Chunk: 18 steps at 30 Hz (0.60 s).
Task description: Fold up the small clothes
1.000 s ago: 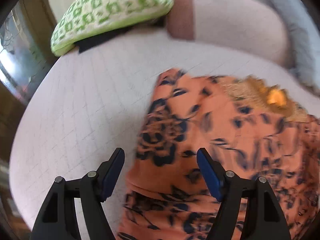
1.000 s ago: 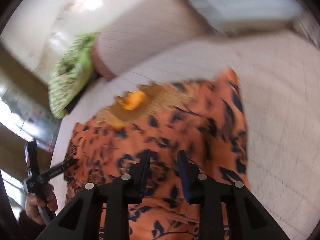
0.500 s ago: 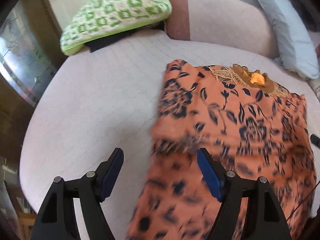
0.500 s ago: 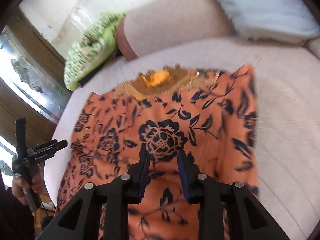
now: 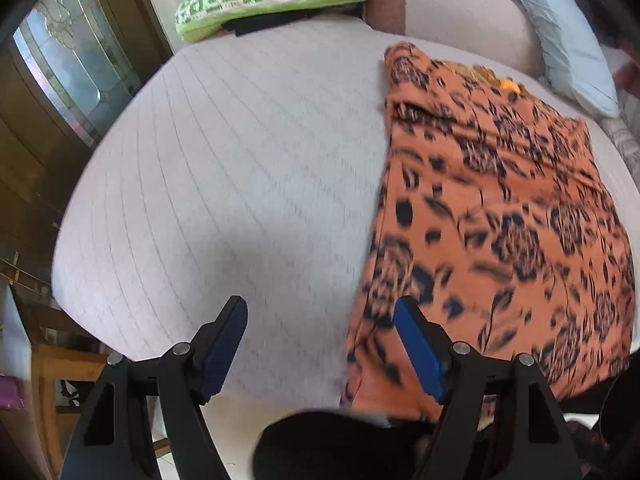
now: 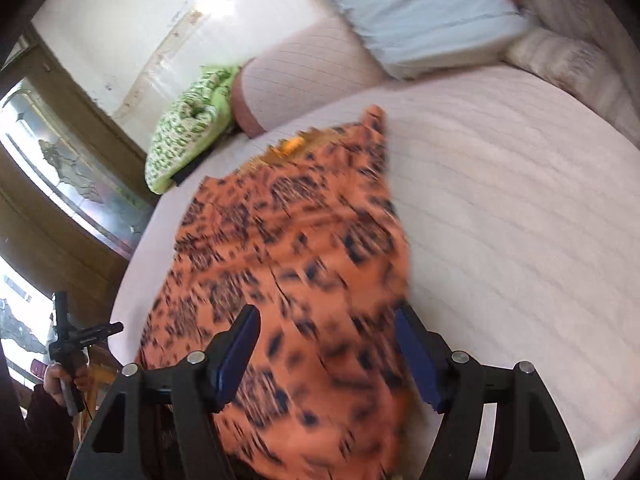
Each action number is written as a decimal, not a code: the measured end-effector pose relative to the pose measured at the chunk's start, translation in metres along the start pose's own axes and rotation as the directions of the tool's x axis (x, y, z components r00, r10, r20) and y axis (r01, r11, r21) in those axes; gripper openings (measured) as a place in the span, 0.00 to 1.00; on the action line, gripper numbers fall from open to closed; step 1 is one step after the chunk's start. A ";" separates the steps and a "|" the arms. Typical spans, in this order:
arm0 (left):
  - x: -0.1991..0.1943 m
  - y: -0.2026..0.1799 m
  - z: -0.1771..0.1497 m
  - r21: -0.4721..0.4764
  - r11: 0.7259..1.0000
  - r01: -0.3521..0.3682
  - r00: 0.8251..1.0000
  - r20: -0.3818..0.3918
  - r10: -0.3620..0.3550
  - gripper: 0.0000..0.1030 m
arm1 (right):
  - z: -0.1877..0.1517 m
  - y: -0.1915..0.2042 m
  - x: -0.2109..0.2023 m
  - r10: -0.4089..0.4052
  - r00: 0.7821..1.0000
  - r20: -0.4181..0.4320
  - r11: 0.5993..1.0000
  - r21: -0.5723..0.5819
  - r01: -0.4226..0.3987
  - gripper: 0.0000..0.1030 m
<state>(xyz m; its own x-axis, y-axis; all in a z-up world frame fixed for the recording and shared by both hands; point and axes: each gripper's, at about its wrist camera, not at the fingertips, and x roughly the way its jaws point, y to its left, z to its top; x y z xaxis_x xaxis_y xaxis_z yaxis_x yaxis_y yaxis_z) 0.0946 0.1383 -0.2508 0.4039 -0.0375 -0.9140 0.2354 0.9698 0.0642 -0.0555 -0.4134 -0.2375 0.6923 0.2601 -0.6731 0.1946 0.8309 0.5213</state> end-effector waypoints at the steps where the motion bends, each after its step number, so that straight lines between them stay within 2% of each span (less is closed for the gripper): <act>1: 0.002 0.004 -0.007 -0.014 1.000 0.025 1.000 -0.009 -0.025 0.74 | -0.010 -0.007 -0.006 -0.007 1.000 -0.016 1.000 0.021 0.008 0.71; 4: 0.013 0.006 -0.018 -0.047 0.991 0.122 0.991 -0.052 -0.124 0.74 | -0.031 -0.021 -0.012 -0.031 0.998 -0.047 0.998 0.060 0.034 0.71; 6: 0.020 0.003 -0.023 -0.054 0.984 0.172 0.983 -0.061 -0.175 0.71 | -0.043 -0.027 -0.012 -0.030 0.997 -0.074 0.995 0.092 0.036 0.71; 9: 0.029 -0.007 -0.030 -0.034 0.967 0.253 0.964 -0.074 -0.254 0.45 | -0.055 -0.036 -0.013 -0.003 0.996 -0.084 0.989 0.149 0.016 0.71; 10: 0.035 -0.010 -0.031 -0.029 0.964 0.265 0.960 -0.090 -0.266 0.27 | -0.059 -0.038 -0.012 -0.002 0.996 -0.092 0.985 0.169 0.018 0.71; 11: 0.039 -0.013 -0.034 -0.020 0.962 0.272 0.956 -0.109 -0.273 0.14 | -0.062 -0.043 -0.011 0.001 0.995 -0.102 0.981 0.192 0.019 0.71; 14: 0.041 -0.016 -0.041 0.017 0.962 0.272 0.957 -0.112 -0.269 0.11 | -0.070 -0.051 -0.006 0.020 0.993 -0.120 0.969 0.246 0.010 0.71; 18: 0.030 -0.009 -0.045 0.030 0.945 0.327 0.941 -0.097 -0.323 0.10 | -0.079 -0.053 0.008 0.059 0.984 -0.169 0.958 0.287 -0.008 0.70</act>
<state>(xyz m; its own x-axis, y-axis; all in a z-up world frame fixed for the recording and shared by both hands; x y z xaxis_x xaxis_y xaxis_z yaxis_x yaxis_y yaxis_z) 0.0646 0.1392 -0.2968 0.2186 -0.3250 -0.9201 0.3810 0.8965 -0.2261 -0.1157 -0.4163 -0.3118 0.5749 0.3884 -0.7202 0.3805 0.6523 0.6555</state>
